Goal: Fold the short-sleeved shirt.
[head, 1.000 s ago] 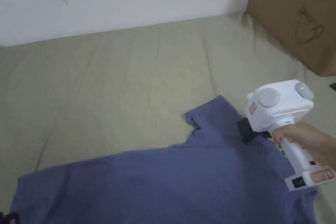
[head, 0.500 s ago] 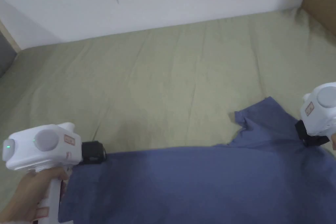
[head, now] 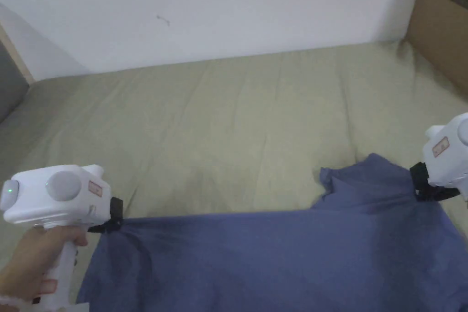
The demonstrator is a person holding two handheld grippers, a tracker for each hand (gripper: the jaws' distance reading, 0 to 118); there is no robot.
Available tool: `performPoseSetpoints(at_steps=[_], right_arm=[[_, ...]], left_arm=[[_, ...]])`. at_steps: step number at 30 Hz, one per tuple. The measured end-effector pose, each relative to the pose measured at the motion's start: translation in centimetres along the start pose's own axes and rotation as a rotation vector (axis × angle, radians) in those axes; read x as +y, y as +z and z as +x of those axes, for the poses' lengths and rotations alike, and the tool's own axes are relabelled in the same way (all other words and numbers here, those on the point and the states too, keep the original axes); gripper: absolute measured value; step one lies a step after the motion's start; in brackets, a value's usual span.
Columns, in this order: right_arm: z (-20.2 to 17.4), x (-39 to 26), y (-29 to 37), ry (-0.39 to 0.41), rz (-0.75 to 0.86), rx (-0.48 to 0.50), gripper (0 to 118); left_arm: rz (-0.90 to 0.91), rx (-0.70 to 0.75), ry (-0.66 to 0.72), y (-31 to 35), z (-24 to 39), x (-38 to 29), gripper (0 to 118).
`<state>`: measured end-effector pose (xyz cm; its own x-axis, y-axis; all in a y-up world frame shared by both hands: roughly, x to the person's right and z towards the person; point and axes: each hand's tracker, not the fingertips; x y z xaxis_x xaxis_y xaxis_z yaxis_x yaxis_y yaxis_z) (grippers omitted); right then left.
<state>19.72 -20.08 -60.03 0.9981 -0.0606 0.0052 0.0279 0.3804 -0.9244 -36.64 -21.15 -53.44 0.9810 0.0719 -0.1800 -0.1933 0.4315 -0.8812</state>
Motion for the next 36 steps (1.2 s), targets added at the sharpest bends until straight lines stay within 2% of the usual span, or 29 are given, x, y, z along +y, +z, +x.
performPoseSetpoints(at_steps=[3, 7, 11, 14, 18, 20, 21, 22, 23, 24, 25, 26, 27, 30, 31, 32, 33, 34, 35, 36], right_arm=[[0.6, -2.4, 5.0, 0.036, 0.078, 0.004, 1], [2.3, -7.8, 10.4, 0.028, 0.118, 0.041, 1], [3.2, -15.2, 13.0, 0.060, 0.120, 0.043, 1], [3.8, -21.0, 12.3, 0.062, 0.067, 0.056, 1], [4.3, -27.8, 8.1, 0.039, -0.024, 0.056, 1], [4.1, -30.1, 5.7, 0.047, -0.043, 0.035, 1], [3.9, -30.9, 4.9, 0.046, -0.036, 0.034, 16], [3.6, -31.3, 4.8, 0.046, -0.021, 0.016, 33], [3.3, -31.4, 5.4, 0.033, 0.014, -0.039, 51], [3.3, -31.2, 6.1, 0.011, 0.027, -0.093, 81], [3.4, -30.9, 6.9, 0.004, 0.019, -0.081, 97], [3.4, -30.9, 7.9, -0.002, 0.031, -0.062, 102], [3.0, -30.9, 9.5, -0.017, 0.093, -0.033, 100], [0.9, -30.9, 13.4, 0.014, 0.218, 0.014, 99], [-0.3, -31.1, 14.6, 0.036, 0.273, 0.033, 94], [-1.5, -31.4, 15.4, 0.062, 0.319, 0.070, 83], [-2.9, -31.7, 16.2, 0.083, 0.351, 0.092, 51], [-4.8, -32.1, 16.5, 0.097, 0.378, 0.106, 24], [-6.5, -32.4, 16.7, 0.119, 0.401, 0.121, 7], [-8.4, -32.7, 16.4, 0.140, 0.405, 0.141, 3]], left_arm=[[0.082, -0.036, -0.030, 5.4, -0.6, -1.7, 0], [0.182, -0.078, -0.047, 11.9, -1.4, -6.1, 0], [0.204, -0.093, -0.098, 14.8, -2.0, -12.7, 0], [0.165, -0.081, -0.106, 13.1, -4.0, -17.4, 0], [0.059, -0.105, -0.057, 8.7, -5.7, -23.3, 0], [0.013, -0.089, -0.064, 6.5, -5.7, -25.1, 5], [0.000, -0.045, -0.058, 5.7, -5.7, -25.7, 25], [0.006, -0.022, -0.053, 5.0, -5.7, -26.1, 51], [0.007, -0.031, -0.052, 5.0, -5.7, -26.1, 74], [0.015, -0.029, -0.033, 5.6, -5.5, -26.6, 95], [0.035, -0.038, -0.009, 6.2, -5.7, -26.5, 102], [0.055, -0.058, 0.009, 7.0, -5.9, -26.3, 103], [0.091, -0.093, 0.034, 8.0, -6.3, -26.2, 103], [0.157, -0.160, 0.105, 11.3, -7.4, -26.1, 103], [0.179, -0.185, 0.123, 12.4, -7.6, -26.1, 102], [0.196, -0.219, 0.146, 12.8, -8.5, -26.6, 96], [0.237, -0.257, 0.177, 13.7, -8.9, -27.0, 72], [0.268, -0.310, 0.199, 14.3, -9.3, -27.5, 41], [0.278, -0.361, 0.231, 14.7, -9.8, -27.9, 10], [0.280, -0.403, 0.277, 15.7, -10.0, -28.8, 0]])
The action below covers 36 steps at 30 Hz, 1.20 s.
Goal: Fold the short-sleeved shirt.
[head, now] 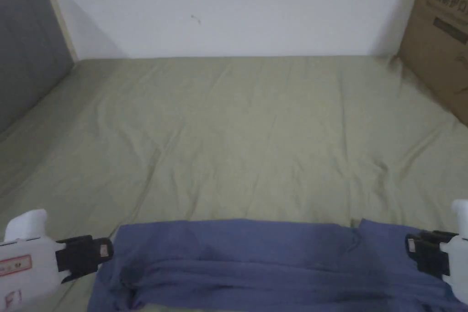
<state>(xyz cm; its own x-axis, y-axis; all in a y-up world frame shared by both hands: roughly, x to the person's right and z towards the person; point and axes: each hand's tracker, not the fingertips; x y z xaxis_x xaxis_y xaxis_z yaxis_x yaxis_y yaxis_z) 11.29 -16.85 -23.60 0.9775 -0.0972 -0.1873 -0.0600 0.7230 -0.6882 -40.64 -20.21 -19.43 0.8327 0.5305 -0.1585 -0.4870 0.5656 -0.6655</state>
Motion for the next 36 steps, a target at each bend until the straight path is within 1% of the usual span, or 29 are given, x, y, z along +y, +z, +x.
performPoseSetpoints(at_steps=[1, 2, 4, 6, 8, 9, 10, 11, 12, 13, 14, 15, 17, 20, 23, 25, 28, 29, 30, 31, 32, 33, 34, 36], right_arm=[[-1.4, -0.1, -0.2, 0.002, 0.007, 0.022, 0], [-3.4, -0.4, -0.5, 0.026, 0.019, 0.068, 0], [-6.7, -1.0, -0.8, 0.059, 0.047, 0.084, 0], [-9.5, -1.5, -1.6, 0.102, 0.050, 0.106, 0], [-12.0, -2.0, -2.0, 0.115, 0.064, 0.122, 0], [-12.7, -2.1, -2.4, 0.131, 0.079, 0.136, 0], [-13.7, -2.1, -2.7, 0.143, 0.072, 0.158, 0], [-14.6, -2.3, -2.8, 0.148, 0.083, 0.153, 0], [-15.4, -2.4, -3.0, 0.161, 0.090, 0.158, 0], [-15.8, -2.4, -3.3, 0.179, 0.086, 0.171, 0], [-16.3, -2.5, -3.5, 0.189, 0.083, 0.170, 0], [-16.8, -2.5, -3.7, 0.196, 0.077, 0.168, 0], [-17.3, -2.3, -4.1, 0.206, 0.049, 0.170, 0], [-17.4, -2.2, -4.7, 0.192, 0.018, 0.174, 0], [-17.3, -1.8, -5.2, 0.166, -0.013, 0.179, 0], [-17.3, -1.7, -5.4, 0.150, -0.023, 0.179, 0], [-17.1, -1.7, -5.6, 0.149, -0.030, 0.172, 0], [-17.2, -1.7, -5.5, 0.150, -0.035, 0.173, 0], [-17.0, -1.8, -5.5, 0.146, -0.039, 0.174, 0], [-16.7, -1.8, -5.5, 0.141, -0.041, 0.179, 0], [-16.5, -1.8, -5.5, 0.136, -0.044, 0.179, 0], [-16.4, -1.9, -5.2, 0.129, -0.043, 0.177, 0], [-16.0, -1.9, -5.0, 0.124, -0.041, 0.176, 0], [-15.1, -1.9, -4.6, 0.106, -0.032, 0.168, 0]], left_arm=[[0.001, -0.029, 0.033, 0.2, -0.7, -0.2, 0], [-0.001, -0.051, 0.086, 0.4, -1.5, -0.6, 0], [-0.004, -0.052, 0.114, 0.9, -2.8, -1.4, 0], [0.001, -0.044, 0.177, 1.0, -4.3, -1.9, 0], [-0.007, -0.107, 0.263, 0.5, -6.8, -1.9, 0], [-0.017, -0.143, 0.317, 0.1, -7.9, -1.9, 3], [-0.018, -0.167, 0.366, -0.4, -8.9, -1.9, 17], [-0.023, -0.173, 0.398, -1.0, -9.7, -1.9, 45], [-0.035, -0.200, 0.419, -2.0, -10.5, -1.8, 84], [-0.056, -0.209, 0.443, -3.0, -11.1, -1.9, 106], [-0.079, -0.214, 0.459, -3.8, -11.6, -1.9, 114], [-0.093, -0.245, 0.476, -4.5, -12.2, -1.8, 114], [-0.119, -0.239, 0.512, -6.6, -14.1, -1.9, 114], [-0.108, -0.359, 0.550, -7.9, -14.8, -1.2, 114], [-0.153, -0.382, 0.583, -9.7, -14.6, -0.2, 114], [-0.197, -0.433, 0.528, -11.1, -14.0, 0.1, 114], [-0.269, -0.433, 0.436, -12.3, -12.0, 0.9, 110], [-0.281, -0.427, 0.422, -12.5, -11.6, 1.1, 102], [-0.298, -0.412, 0.406, -12.5, -11.2, 1.4, 60], [-0.305, -0.404, 0.395, -12.5, -11.1, 1.5, 7], [-0.330, -0.360, 0.396, -12.1, -10.6, 0.5, 6], [-0.354, -0.255, 0.390, -12.4, -10.2, -0.2, 6], [-0.353, -0.218, 0.342, -12.3, -9.9, -0.4, 6], [-0.297, -0.261, 0.376, -11.3, -9.9, -0.1, 6]])
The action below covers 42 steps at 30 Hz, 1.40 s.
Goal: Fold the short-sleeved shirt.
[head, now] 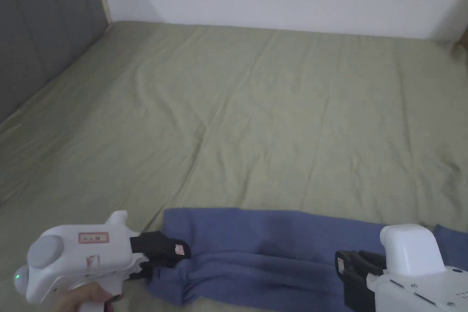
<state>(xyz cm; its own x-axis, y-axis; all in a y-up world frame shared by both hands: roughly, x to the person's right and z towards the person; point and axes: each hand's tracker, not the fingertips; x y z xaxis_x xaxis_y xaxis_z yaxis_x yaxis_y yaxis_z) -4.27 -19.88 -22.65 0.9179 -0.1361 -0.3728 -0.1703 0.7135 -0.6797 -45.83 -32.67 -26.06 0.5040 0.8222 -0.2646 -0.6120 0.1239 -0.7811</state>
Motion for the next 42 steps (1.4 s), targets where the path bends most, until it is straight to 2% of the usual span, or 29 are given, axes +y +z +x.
performPoseSetpoints(at_steps=[3, 7, 10, 13, 16, 20, 21, 22, 23, 24, 25, 26, 30, 33, 35, 36, 37, 38, 40, 42], right_arm=[[1.6, -0.2, 1.2, -0.033, 0.018, -0.001, 0], [4.2, -0.5, 3.5, -0.059, 0.064, -0.033, 0], [6.5, -1.0, 5.4, -0.097, 0.098, -0.049, 0], [9.1, -1.9, 6.9, -0.146, 0.120, -0.062, 0], [11.7, -3.0, 8.3, -0.201, 0.136, -0.093, 0], [14.7, -4.9, 9.5, -0.276, 0.134, -0.117, 0], [15.2, -5.2, 9.7, -0.291, 0.131, -0.121, 0], [15.7, -5.6, 9.9, -0.307, 0.128, -0.130, 0], [16.1, -6.0, 10.0, -0.320, 0.123, -0.136, 0], [16.5, -6.3, 10.2, -0.328, 0.120, -0.141, 0], [17.0, -6.7, 10.2, -0.337, 0.117, -0.146, 0], [17.3, -6.9, 10.3, -0.347, 0.114, -0.152, 0], [18.1, -7.6, 10.2, -0.368, 0.099, -0.158, 0], [18.1, -7.5, 9.8, -0.372, 0.099, -0.159, 0], [17.9, -7.4, 9.6, -0.375, 0.107, -0.151, 0], [17.8, -7.3, 9.5, -0.377, 0.110, -0.146, 0], [17.7, -7.3, 9.3, -0.378, 0.113, -0.140, 0], [17.6, -7.2, 9.2, -0.377, 0.113, -0.135, 0], [17.3, -7.2, 9.1, -0.371, 0.114, -0.136, 0], [17.4, -7.2, 9.0, -0.361, 0.108, -0.140, 0]], left_arm=[[0.040, 0.056, -0.096, 1.6, 3.6, -0.2, 6], [0.090, 0.154, -0.270, 3.1, 13.1, -2.7, 6], [0.123, 0.221, -0.466, 1.9, 18.8, -3.4, 6], [0.060, 0.188, -0.558, -1.6, 24.2, -5.5, 6], [-0.040, 0.225, -0.687, -7.5, 27.5, -8.2, 6], [-0.215, 0.220, -0.692, -16.3, 28.1, -10.6, 7], [-0.249, 0.220, -0.675, -18.3, 27.8, -11.0, 12], [-0.291, 0.223, -0.669, -20.1, 27.6, -11.2, 26], [-0.303, 0.231, -0.644, -21.1, 27.4, -11.6, 52], [-0.312, 0.238, -0.655, -22.3, 27.0, -11.8, 92], [-0.341, 0.239, -0.673, -23.1, 26.9, -12.1, 111], [-0.351, 0.247, -0.677, -23.4, 26.8, -12.4, 117], [-0.322, 0.224, -0.685, -20.8, 27.2, -11.6, 116], [-0.227, 0.210, -0.684, -16.9, 27.8, -10.3, 116], [-0.160, 0.247, -0.644, -15.4, 27.2, -9.2, 110], [-0.121, 0.264, -0.630, -14.8, 26.8, -8.9, 76], [-0.101, 0.293, -0.620, -15.0, 26.2, -8.7, 25], [-0.089, 0.364, -0.642, -15.6, 25.7, -8.8, 0], [-0.134, 0.362, -0.652, -17.1, 25.2, -10.2, 0], [-0.204, 0.284, -0.607, -18.6, 24.3, -11.6, 0]])
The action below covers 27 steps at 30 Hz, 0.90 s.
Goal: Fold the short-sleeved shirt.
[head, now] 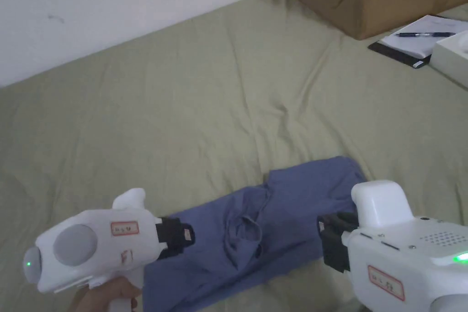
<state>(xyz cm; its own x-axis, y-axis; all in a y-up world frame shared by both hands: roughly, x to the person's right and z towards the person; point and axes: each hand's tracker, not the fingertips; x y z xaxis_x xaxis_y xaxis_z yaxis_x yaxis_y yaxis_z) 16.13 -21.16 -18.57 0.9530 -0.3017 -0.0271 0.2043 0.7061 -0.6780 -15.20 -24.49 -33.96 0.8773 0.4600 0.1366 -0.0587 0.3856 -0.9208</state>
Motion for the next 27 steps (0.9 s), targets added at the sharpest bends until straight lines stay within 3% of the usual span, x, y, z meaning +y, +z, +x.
performPoseSetpoints(at_steps=[9, 12, 15, 18, 19, 20, 21, 22, 23, 27], right_arm=[[1.0, 0.1, 0.0, -0.013, -0.006, -0.012, 0], [1.1, 0.0, 0.1, -0.014, -0.012, -0.015, 0], [0.8, 0.2, 0.1, -0.006, -0.019, -0.020, 0], [0.1, 0.4, 0.3, 0.006, -0.014, -0.021, 0], [-0.3, 0.5, 0.3, 0.014, -0.013, -0.016, 0], [-0.7, 0.6, 0.3, 0.023, -0.013, -0.014, 0], [-1.0, 0.7, 0.2, 0.036, -0.013, -0.013, 0], [-1.5, 0.8, 0.1, 0.051, -0.016, -0.013, 0], [-1.9, 0.9, -0.1, 0.063, -0.018, -0.013, 0], [-3.8, 1.2, -1.1, 0.089, -0.029, 0.006, 0]], left_arm=[[-0.163, -0.057, -0.049, -7.0, 4.4, -2.5, 0], [-0.130, -0.101, -0.117, -5.5, 6.2, -2.5, 0], [-0.135, -0.220, -0.095, -4.4, 5.3, -1.7, 0], [-0.080, -0.279, -0.064, -1.0, 4.7, -1.6, 14], [-0.061, -0.288, -0.058, 0.3, 3.5, -1.5, 14], [-0.045, -0.287, -0.045, 1.4, 2.4, -1.5, 39], [-0.016, -0.288, -0.020, 2.5, 0.9, -1.5, 79], [0.014, -0.288, -0.002, 3.4, -0.9, -1.3, 102], [0.046, -0.286, 0.026, 4.3, -2.8, -1.3, 115], [0.130, -0.235, 0.260, 6.8, -11.3, -1.8, 118]])
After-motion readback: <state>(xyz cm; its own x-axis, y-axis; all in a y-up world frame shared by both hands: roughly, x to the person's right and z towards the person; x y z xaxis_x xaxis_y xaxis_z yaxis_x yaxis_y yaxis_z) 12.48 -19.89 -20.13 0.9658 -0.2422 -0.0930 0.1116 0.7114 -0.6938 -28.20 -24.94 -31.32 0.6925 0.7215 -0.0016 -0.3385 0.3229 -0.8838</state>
